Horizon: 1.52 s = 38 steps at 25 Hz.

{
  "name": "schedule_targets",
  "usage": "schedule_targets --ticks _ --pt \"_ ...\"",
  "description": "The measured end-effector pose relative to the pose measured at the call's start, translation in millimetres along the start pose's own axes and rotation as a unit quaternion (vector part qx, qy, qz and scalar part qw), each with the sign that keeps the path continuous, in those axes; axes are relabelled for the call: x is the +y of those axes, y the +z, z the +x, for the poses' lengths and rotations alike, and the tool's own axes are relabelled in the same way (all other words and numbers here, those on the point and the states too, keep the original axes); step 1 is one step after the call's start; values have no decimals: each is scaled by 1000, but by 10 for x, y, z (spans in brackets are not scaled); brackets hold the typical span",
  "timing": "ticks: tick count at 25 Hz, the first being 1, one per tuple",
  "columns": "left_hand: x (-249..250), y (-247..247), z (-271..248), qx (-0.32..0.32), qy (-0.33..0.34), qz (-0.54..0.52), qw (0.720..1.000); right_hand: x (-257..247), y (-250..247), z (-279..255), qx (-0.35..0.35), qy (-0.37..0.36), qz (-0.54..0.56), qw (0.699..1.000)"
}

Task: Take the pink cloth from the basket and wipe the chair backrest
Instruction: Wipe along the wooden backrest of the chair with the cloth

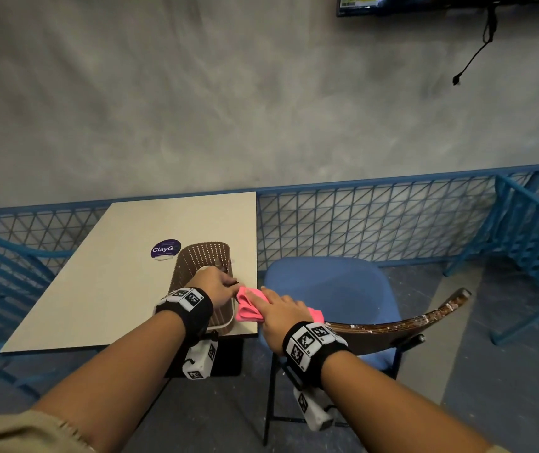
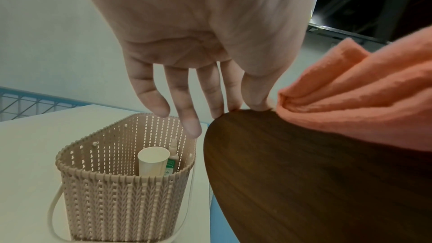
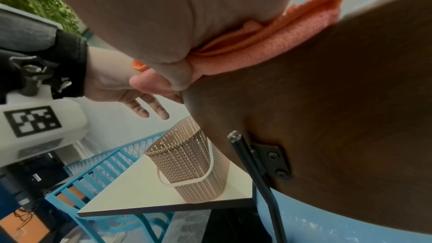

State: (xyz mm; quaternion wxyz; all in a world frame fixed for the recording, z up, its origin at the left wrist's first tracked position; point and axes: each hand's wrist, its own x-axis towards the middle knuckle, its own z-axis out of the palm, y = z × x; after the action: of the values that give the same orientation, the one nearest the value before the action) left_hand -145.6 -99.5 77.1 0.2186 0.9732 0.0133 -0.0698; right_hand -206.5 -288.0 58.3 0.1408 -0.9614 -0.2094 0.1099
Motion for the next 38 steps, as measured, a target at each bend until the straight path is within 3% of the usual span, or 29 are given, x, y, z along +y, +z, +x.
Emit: schedule_targets --ticks 13,21,29,34,38 --pt "91 175 -121 12 -75 6 997 150 1 -79 14 0 25 1000" --pt "139 147 -104 7 -58 42 997 368 -37 -311 17 -2 7 1000" --pt "130 226 -122 21 -56 67 996 173 4 -198 13 15 -9 1000" --pt "157 248 -131 2 -22 102 995 221 5 -318 22 0 -28 999" --pt "223 318 -174 39 29 81 996 218 10 -323 10 5 -45 999"
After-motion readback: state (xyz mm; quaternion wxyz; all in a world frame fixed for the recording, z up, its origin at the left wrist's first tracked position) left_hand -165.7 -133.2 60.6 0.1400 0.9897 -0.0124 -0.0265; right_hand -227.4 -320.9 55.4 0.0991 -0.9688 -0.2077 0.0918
